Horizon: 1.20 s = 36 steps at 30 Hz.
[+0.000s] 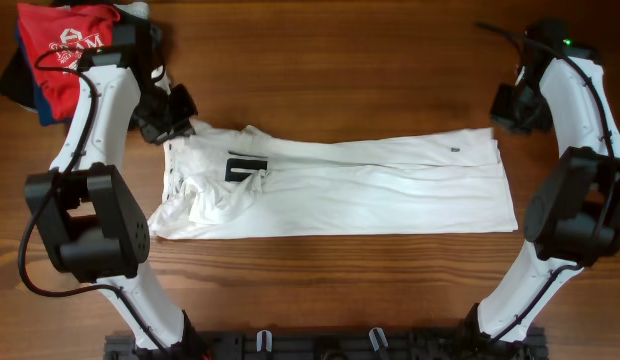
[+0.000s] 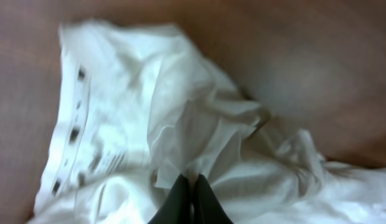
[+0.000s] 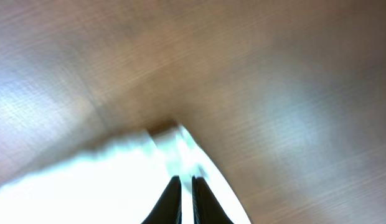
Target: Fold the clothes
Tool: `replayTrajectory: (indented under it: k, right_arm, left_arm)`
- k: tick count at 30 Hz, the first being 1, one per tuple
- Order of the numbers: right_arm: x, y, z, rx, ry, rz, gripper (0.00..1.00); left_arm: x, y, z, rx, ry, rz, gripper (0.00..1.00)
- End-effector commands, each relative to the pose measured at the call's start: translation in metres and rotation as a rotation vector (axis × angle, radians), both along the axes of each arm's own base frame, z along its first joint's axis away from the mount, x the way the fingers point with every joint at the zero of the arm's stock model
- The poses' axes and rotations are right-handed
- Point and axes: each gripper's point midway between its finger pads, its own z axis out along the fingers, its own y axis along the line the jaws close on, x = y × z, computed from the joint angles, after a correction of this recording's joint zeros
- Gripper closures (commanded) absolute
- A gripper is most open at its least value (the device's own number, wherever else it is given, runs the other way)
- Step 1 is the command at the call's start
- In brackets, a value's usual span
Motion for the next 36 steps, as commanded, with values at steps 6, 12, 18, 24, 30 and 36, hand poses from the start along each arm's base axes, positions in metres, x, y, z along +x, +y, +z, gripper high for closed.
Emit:
replayTrajectory:
  k: [6, 12, 18, 24, 30, 36]
  right_arm:
    - [-0.017, -0.002, 0.012, 0.052, 0.036, 0.037, 0.87]
    - [0.006, 0.022, 0.009, 0.183, -0.066, 0.095, 0.66]
    - [-0.009, 0.033, -0.008, 0.202, -0.002, 0.103, 0.55]
    - [-0.015, 0.035, -0.024, 0.205, 0.012, 0.096, 0.47]
    - [0.013, 0.029, -0.031, 0.18, -0.089, 0.08, 0.48]
    - [0.014, 0.029, -0.05, 0.187, -0.064, 0.063, 0.49]
  left_arm:
    - [-0.04, -0.011, 0.015, -0.074, 0.122, -0.051, 0.96]
    - [-0.031, -0.018, 0.014, -0.069, 0.086, -0.072, 0.96]
    - [-0.024, -0.026, 0.014, -0.064, 0.054, -0.099, 0.96]
    - [-0.018, -0.026, 0.013, -0.061, 0.028, -0.1, 0.96]
    - [-0.014, -0.026, 0.013, -0.059, 0.009, -0.115, 0.96]
    - [-0.014, -0.026, 0.013, -0.059, 0.007, -0.115, 0.96]
